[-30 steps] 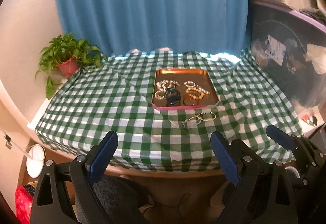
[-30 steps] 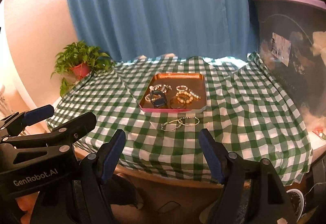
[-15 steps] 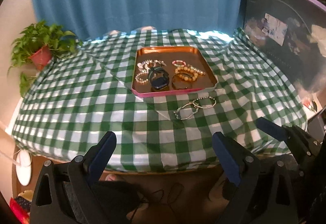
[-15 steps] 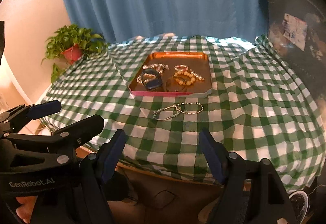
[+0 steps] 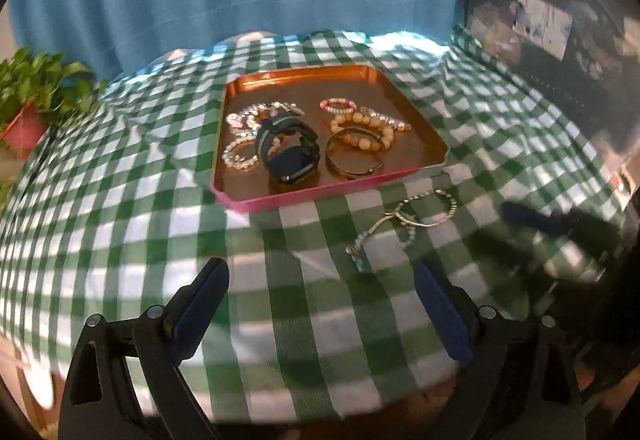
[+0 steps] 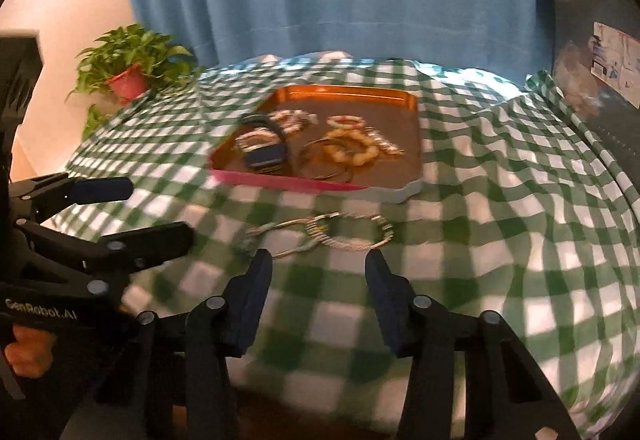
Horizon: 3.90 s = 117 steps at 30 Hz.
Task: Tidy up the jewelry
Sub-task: 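Close the right tool on the silver chain bracelet while the left tool grasps the green-bead bracelet, then lift and carry both chain bracelets in the closed tools toward the tray, then lower both held chain bracelets into the tray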
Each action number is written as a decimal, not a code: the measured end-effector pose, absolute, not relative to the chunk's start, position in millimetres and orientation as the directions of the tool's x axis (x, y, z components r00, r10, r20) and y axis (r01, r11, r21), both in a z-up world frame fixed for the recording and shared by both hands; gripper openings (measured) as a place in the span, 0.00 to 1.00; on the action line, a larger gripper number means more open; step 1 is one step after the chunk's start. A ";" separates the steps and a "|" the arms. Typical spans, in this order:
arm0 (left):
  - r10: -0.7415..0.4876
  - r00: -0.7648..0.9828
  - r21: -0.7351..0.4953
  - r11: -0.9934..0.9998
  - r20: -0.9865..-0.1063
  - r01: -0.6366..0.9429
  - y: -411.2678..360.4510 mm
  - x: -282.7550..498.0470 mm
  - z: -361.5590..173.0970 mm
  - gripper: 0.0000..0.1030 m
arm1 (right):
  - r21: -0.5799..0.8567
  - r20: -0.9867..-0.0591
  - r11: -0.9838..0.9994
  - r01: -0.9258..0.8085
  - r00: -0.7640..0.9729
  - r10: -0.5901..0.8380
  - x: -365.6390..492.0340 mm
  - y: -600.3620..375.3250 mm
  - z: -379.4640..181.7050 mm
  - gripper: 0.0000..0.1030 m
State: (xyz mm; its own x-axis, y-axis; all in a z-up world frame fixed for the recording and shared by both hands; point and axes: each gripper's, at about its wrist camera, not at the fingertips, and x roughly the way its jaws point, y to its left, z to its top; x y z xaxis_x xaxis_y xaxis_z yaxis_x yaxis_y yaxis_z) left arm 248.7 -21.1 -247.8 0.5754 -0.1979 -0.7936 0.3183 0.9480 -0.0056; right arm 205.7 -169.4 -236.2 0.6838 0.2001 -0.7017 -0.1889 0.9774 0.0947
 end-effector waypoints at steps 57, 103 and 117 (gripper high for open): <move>-0.391 0.526 -0.213 0.906 -0.755 0.366 -9.5 250.5 -237.8 0.10 | 0.163 -0.665 0.966 -0.200 0.701 0.257 220.4 -203.4 -253.9 0.02; -0.390 0.732 -0.119 0.911 -0.559 0.394 -18.4 282.4 -87.2 0.07 | 0.082 -0.519 0.969 -0.234 0.819 0.242 261.6 -160.2 -102.0 0.02; -0.444 0.793 -0.171 0.895 -0.418 0.411 2.1 294.2 -45.5 0.07 | 0.060 -0.442 0.956 -0.288 0.851 0.284 278.1 -149.2 -65.9 0.02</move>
